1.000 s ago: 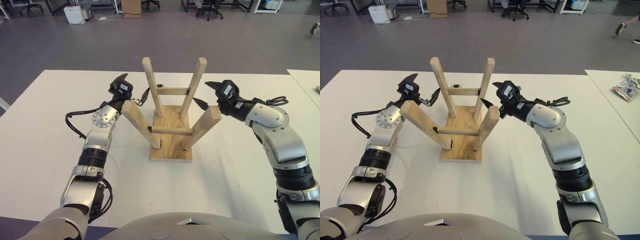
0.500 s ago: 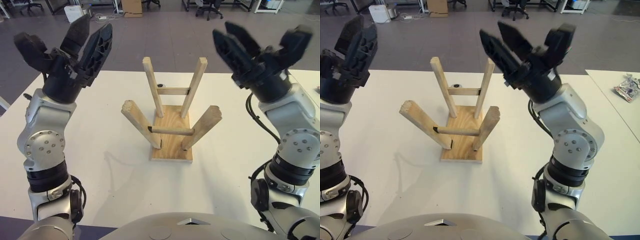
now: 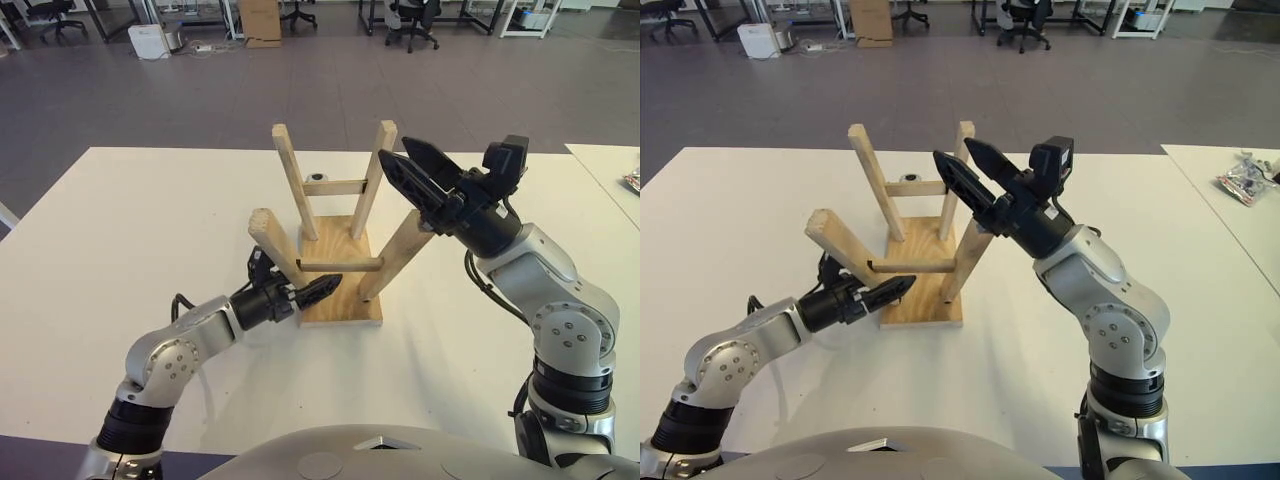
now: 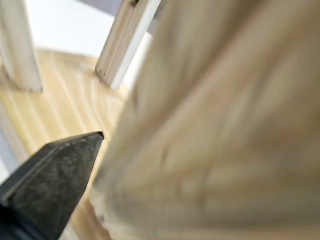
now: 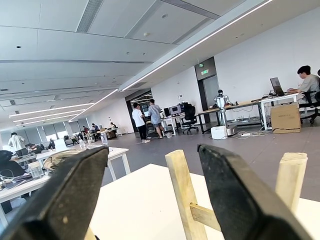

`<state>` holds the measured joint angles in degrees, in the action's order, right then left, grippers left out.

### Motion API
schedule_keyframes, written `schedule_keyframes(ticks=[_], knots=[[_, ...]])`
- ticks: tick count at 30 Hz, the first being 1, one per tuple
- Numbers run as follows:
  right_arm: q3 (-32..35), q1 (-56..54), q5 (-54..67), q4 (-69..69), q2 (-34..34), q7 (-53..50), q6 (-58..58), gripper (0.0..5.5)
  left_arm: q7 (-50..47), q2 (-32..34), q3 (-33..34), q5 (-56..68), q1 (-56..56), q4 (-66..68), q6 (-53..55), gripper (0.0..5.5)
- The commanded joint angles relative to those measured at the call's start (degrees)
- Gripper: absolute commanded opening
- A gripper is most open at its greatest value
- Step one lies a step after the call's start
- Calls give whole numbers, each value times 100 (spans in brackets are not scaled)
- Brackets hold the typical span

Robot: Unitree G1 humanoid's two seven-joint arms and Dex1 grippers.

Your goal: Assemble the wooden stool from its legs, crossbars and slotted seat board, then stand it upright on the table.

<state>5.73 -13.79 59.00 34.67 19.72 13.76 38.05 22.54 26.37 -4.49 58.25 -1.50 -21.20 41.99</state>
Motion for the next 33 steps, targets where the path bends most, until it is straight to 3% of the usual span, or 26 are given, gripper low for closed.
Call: schedule_keyframes(ticks=[1,6,13,17,21,23,27,29,33], knots=[[-183,72,-209,-407,230,112,323,333,382,352,680,414,89,-613,76,533],[-110,36,-244,-494,337,221,240,333,1281,1393,1903,1342,113,-1106,335,533],[23,-490,93,-307,317,353,111,333,359,359,2358,1016,1928,-934,-1183,533],[335,-1250,689,-168,257,178,-14,333,17,100,2142,375,2527,-764,-1633,533],[491,-1666,1072,-115,174,-57,-167,333,-136,285,1823,-366,2279,-671,-1444,533],[229,-1336,893,-157,250,-8,8,333,-300,263,1593,-572,1957,-694,-1198,533],[-1248,33,-848,-432,793,460,134,333,27,707,432,-699,748,-1076,-79,533],[-1371,220,-1019,-428,694,457,68,333,-50,623,182,-838,472,-1201,-98,533],[-1264,79,-1074,-499,534,377,-26,333,-251,467,279,-1083,840,-973,-326,533]])
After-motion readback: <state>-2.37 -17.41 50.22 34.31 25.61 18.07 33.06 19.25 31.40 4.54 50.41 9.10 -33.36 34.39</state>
